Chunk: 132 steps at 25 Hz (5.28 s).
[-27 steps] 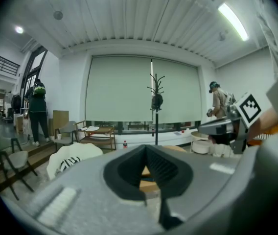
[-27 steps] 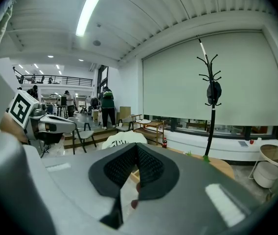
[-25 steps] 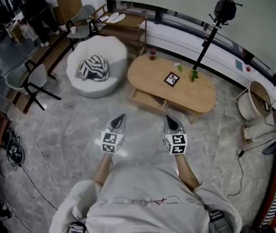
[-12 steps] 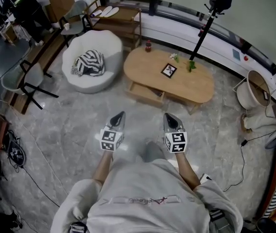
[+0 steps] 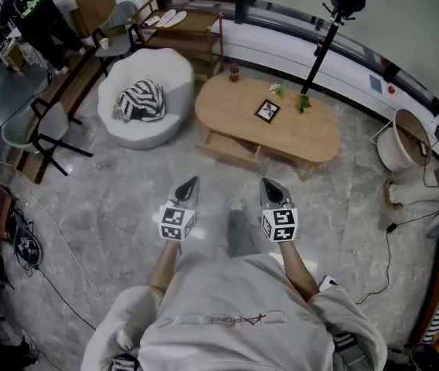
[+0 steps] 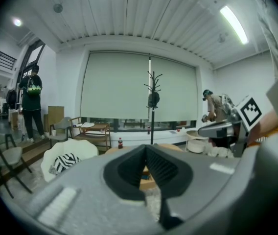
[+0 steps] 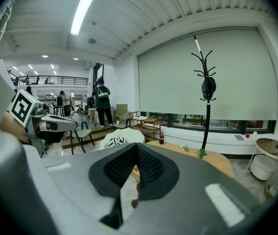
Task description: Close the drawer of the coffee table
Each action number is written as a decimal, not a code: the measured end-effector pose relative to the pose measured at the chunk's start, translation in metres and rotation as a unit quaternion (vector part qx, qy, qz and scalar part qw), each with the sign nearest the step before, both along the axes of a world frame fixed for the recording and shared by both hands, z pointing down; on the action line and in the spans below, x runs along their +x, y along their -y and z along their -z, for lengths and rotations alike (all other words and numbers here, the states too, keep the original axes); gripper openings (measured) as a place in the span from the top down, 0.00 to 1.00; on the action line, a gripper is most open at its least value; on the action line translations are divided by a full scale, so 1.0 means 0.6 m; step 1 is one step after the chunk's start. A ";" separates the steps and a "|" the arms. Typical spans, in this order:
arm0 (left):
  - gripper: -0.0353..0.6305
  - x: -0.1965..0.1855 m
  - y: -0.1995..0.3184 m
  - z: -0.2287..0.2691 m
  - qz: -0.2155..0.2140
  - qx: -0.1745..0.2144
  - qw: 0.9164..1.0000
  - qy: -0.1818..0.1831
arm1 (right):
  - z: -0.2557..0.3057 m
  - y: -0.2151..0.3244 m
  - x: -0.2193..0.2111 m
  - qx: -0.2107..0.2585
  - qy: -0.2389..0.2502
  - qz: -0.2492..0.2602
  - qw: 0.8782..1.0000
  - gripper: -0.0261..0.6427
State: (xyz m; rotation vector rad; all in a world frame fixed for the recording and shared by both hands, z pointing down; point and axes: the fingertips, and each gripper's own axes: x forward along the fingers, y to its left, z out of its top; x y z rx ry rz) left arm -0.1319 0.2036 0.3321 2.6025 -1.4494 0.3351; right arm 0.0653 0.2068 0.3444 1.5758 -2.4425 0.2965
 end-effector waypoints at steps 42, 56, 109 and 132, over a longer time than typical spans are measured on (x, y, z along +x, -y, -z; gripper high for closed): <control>0.94 0.029 0.522 -0.027 0.022 -0.034 0.999 0.025 | -0.036 0.518 0.084 -0.039 0.003 -0.008 0.999 0.95; 0.94 0.061 0.641 -0.063 0.043 -0.051 0.997 0.030 | -0.068 0.648 0.136 -0.053 0.000 0.002 0.999 0.95; 0.94 -0.079 0.657 -0.516 0.029 -0.200 0.978 0.046 | -0.522 0.609 0.109 -0.210 -0.015 -0.080 0.974 0.95; 0.94 -0.109 0.660 -0.832 0.038 -0.249 0.967 0.041 | -0.830 0.535 0.105 -0.297 -0.032 -0.085 0.951 0.95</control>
